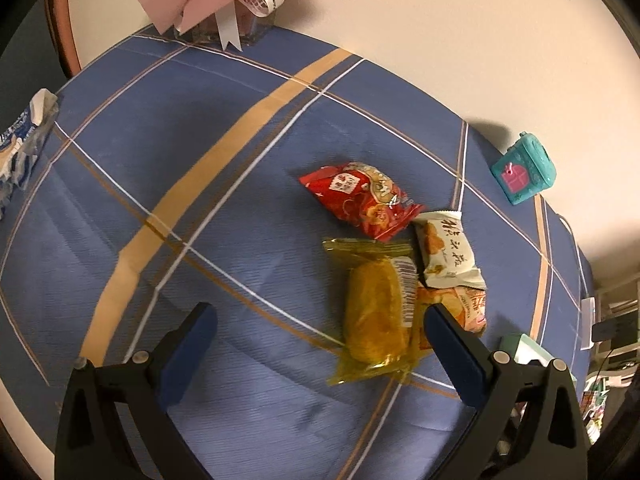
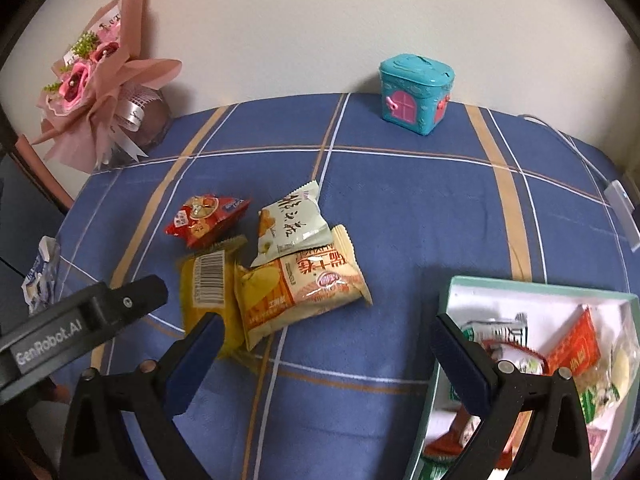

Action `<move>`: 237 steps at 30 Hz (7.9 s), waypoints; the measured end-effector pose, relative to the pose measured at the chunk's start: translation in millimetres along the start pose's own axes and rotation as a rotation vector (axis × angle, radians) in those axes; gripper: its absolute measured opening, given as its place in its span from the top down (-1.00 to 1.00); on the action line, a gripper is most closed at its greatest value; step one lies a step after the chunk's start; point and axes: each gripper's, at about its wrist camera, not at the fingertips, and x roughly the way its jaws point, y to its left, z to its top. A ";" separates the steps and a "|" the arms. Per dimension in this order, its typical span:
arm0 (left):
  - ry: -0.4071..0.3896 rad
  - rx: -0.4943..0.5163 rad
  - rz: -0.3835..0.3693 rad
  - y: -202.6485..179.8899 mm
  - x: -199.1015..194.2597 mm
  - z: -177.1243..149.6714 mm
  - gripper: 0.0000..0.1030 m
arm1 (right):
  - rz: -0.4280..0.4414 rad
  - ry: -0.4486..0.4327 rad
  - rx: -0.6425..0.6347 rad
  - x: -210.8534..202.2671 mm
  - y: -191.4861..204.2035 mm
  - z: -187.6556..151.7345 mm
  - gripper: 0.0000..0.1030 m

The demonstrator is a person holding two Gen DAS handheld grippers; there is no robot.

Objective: Organize snacks
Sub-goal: 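Withdraw both open tools from the tray toward the snack pile, then reach the right tool to the cream-orange cake pack while the left tool reaches the yellow bread pack, then close the right tool on the cake pack while the left tool grasps the yellow bread pack, then lift and carry both held packs over the tray, then lower both packs into the tray and open both tools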

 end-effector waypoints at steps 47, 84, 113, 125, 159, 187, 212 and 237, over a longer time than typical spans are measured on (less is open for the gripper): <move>0.075 0.032 -0.001 -19.5 41.3 3.2 -0.99 | 0.037 0.041 -0.038 59.7 -0.1 7.6 -1.00; 0.104 -0.047 0.003 9.1 44.5 1.8 -0.58 | -0.022 0.051 -0.129 62.1 21.6 2.4 -1.00; 0.029 -0.011 -0.097 -15.7 4.9 10.4 0.15 | 0.068 -0.018 0.018 16.2 -5.1 20.7 -0.59; -0.038 -0.007 -0.132 -17.0 -33.2 10.4 0.15 | -0.007 -0.010 0.073 -23.4 -30.4 28.7 -0.59; 0.040 0.255 -0.202 -124.8 -65.1 -77.4 0.15 | -0.136 0.001 0.377 -101.0 -178.4 -15.5 -0.59; 0.147 0.534 -0.169 -212.6 -43.6 -151.9 0.15 | -0.175 0.095 0.470 -89.6 -249.8 -47.1 -0.60; 0.187 0.544 -0.129 -215.7 -28.4 -156.2 0.10 | -0.193 0.147 0.441 -71.1 -241.3 -51.7 -0.66; 0.100 0.453 -0.165 -195.1 -66.4 -125.5 -0.20 | -0.215 0.107 0.411 -93.8 -235.5 -37.5 -0.97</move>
